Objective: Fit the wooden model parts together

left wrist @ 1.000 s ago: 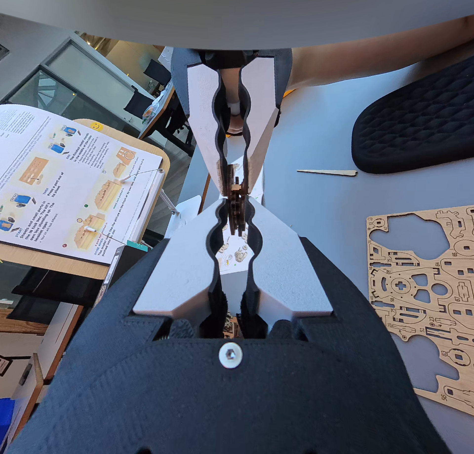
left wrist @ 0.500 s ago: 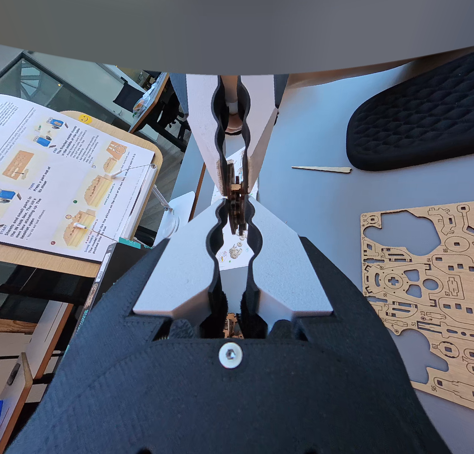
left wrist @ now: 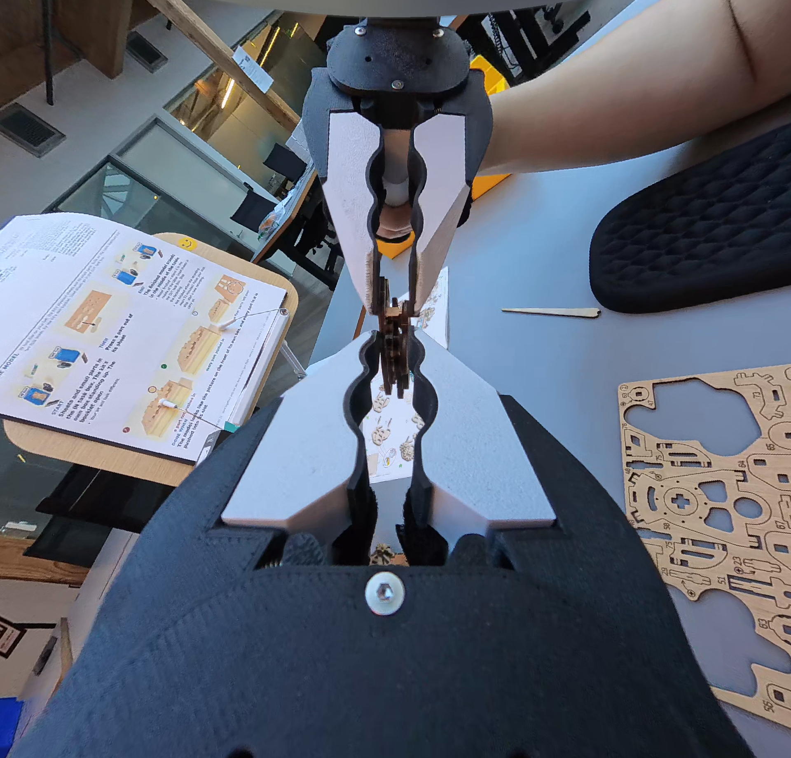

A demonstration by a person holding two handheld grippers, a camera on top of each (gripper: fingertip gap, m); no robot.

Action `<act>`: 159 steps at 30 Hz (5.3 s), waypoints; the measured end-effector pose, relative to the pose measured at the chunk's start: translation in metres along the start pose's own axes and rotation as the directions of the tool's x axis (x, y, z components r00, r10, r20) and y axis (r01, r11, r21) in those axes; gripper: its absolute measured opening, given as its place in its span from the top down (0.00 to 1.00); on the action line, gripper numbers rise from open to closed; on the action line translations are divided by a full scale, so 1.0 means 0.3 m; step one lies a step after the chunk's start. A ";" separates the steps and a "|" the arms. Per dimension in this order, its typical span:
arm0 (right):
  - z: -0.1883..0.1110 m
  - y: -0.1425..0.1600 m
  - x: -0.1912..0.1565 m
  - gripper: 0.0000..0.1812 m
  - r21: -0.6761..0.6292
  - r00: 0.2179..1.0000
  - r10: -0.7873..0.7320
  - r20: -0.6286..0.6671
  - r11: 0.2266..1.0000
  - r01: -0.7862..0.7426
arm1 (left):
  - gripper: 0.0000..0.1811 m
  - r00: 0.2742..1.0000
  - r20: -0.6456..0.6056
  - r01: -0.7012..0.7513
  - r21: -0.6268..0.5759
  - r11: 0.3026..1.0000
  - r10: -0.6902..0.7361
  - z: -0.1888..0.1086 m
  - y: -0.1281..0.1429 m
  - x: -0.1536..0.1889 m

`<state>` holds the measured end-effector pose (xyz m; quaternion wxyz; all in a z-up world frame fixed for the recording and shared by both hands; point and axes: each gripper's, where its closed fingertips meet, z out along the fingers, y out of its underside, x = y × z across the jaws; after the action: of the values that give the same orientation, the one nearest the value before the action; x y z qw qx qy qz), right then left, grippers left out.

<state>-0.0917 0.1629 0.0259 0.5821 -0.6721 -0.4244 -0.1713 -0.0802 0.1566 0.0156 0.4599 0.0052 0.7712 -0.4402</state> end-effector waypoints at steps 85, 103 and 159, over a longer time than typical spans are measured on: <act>0.007 0.048 0.005 0.94 -0.114 0.998 0.057 0.020 0.992 -0.055 | 0.94 1.000 -0.018 0.014 -0.090 0.996 -0.016 0.002 0.053 -0.004; 0.005 0.041 0.027 0.93 -0.166 0.997 0.079 -0.015 0.983 -0.080 | 0.92 0.990 -0.029 0.141 0.001 0.990 -0.141 -0.012 0.030 -0.021; 0.014 -0.010 0.002 0.94 -0.066 1.000 0.013 0.008 0.998 -0.012 | 0.94 0.999 -0.032 0.006 0.108 0.994 -0.002 -0.049 -0.071 0.000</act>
<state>-0.0948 0.1668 0.0272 0.5587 -0.6944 -0.4168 -0.1789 -0.0994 0.1535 0.0326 0.4456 0.0357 0.7535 -0.4820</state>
